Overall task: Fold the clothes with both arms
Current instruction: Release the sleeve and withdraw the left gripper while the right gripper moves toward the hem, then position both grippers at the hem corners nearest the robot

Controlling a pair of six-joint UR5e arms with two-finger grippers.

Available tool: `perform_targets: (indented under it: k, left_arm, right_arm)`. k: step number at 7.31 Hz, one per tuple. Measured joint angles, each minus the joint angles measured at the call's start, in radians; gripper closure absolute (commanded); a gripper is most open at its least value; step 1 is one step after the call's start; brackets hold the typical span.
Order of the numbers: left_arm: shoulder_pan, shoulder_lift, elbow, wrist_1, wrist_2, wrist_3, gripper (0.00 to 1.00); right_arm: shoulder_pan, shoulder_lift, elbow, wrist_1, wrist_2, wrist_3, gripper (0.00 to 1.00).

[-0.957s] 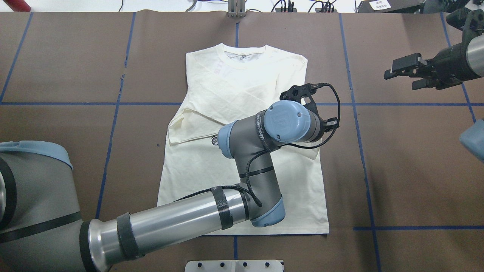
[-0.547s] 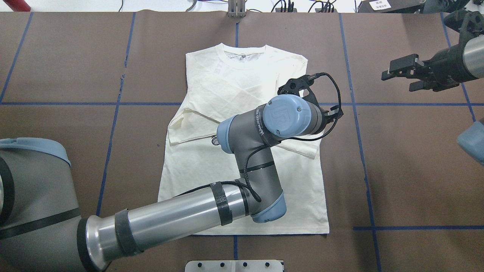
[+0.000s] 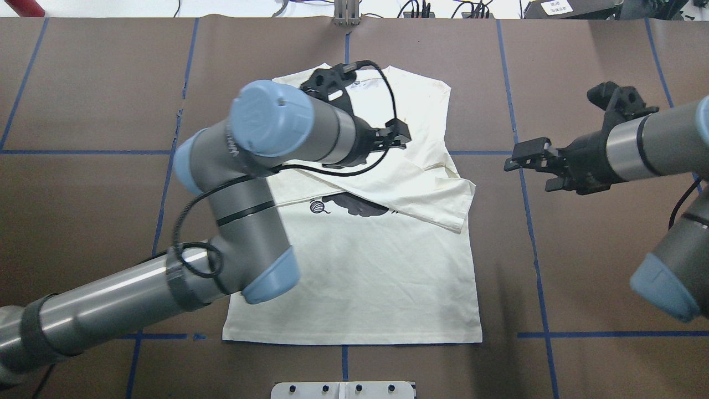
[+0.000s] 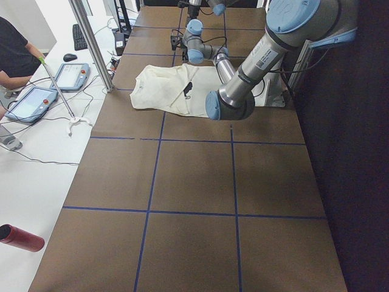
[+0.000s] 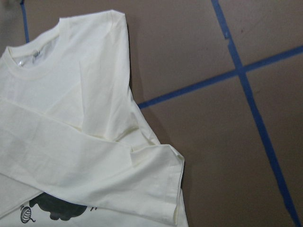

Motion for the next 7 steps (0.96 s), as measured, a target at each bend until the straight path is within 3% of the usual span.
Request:
perform_targets:
  k: [2,4,6,7]
  left_arm:
    - [-0.041,0.192,-0.198,0.048,-0.033,0.153,0.26]
    - [-0.084,0.302,-0.257,0.061,-0.098,0.264,0.24]
    - [-0.093,0.324,-0.259,0.056,-0.110,0.247,0.24]
    - [-0.093,0.326,-0.257,0.055,-0.110,0.236,0.24]
  right_arm:
    - [-0.264,-0.016,0.031,-0.006,-0.291,0.141,0.05]
    - [-0.491,-0.042,0.037,-0.015,-0.541,0.241,0.10]
    - [-0.641,-0.074,0.037,-0.068,-0.698,0.314,0.19]
    - [-0.678,-0.086,0.038,-0.097,-0.724,0.350,0.34]
